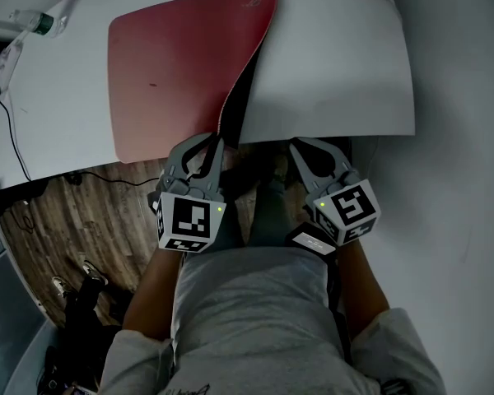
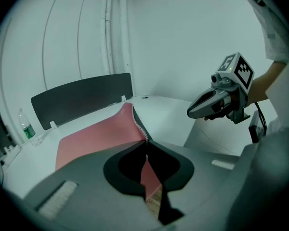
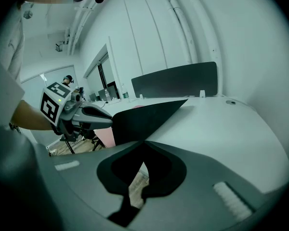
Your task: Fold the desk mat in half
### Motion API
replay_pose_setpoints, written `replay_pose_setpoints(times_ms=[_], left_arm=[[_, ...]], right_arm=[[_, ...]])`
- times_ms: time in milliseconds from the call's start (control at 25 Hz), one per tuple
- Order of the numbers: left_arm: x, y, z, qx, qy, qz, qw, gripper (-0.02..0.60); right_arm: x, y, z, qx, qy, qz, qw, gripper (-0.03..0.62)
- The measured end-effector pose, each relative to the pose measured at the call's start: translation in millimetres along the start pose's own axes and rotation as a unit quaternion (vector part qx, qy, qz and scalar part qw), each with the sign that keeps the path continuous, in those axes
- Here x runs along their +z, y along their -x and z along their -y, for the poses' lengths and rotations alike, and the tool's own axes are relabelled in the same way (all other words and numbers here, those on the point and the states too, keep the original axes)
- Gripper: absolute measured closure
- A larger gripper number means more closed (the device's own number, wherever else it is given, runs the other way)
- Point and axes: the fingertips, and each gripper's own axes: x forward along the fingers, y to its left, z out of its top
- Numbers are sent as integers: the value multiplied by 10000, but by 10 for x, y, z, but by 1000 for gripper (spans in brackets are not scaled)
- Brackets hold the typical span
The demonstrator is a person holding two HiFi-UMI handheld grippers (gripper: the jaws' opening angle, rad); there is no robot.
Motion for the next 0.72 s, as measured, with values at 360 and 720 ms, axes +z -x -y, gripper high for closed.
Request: replay_pose_setpoints(times_ms=[360, 720], left_arm=[[-144, 215, -337, 50, 114, 77, 9999, 547], [-382, 382, -632, 105, 256, 22, 9996, 547]], right_arm=[[133, -218, -289, -31, 87, -56, 9999, 586], [302, -524, -491, 10, 198, -67, 9998, 586]])
